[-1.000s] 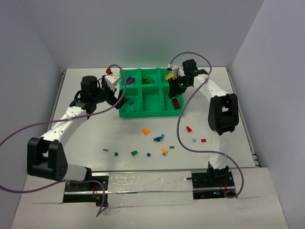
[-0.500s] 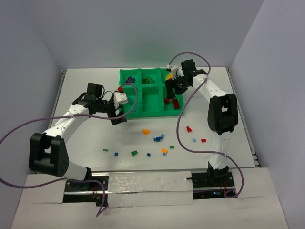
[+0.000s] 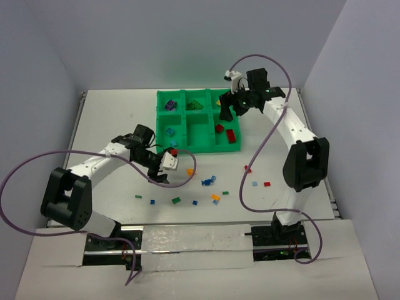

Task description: Sort the legos into containers by color

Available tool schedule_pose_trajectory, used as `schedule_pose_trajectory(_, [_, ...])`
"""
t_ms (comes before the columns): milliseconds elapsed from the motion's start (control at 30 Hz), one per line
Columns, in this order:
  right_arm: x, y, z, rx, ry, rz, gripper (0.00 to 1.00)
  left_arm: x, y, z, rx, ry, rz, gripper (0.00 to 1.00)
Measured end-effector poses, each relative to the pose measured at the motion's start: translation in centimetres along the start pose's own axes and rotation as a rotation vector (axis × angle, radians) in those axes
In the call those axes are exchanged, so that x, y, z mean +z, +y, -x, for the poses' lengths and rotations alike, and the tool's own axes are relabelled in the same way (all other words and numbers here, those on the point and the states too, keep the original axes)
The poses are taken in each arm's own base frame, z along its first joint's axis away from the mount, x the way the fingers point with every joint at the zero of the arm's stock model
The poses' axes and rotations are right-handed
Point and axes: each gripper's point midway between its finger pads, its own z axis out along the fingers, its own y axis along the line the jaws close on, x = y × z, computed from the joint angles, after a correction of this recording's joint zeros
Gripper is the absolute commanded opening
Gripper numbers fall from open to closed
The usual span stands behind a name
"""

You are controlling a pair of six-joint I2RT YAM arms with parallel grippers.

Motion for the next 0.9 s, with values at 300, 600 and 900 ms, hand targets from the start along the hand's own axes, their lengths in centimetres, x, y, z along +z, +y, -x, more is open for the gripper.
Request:
schedule_pose_trajectory(300, [-4.0,0.3,-1.0,0.002,-0.039,-0.055,0.89,1.7,-1.2,-0.2,0.053,0.032,-0.047,0.73])
schedule_pose_trajectory(600, [-5.1,-0.6,-4.0,0.035,-0.004,-0.098,0.89,0.8,-1.6,-0.7,-0.026,0.06,0.003,0.71])
schedule_pose_trajectory(900, [-6.9,0.5,-4.6,-0.013,-0.03,-0.106,0.89,-0.1,-1.0,0.3,-0.113,0.042,0.062,0.65])
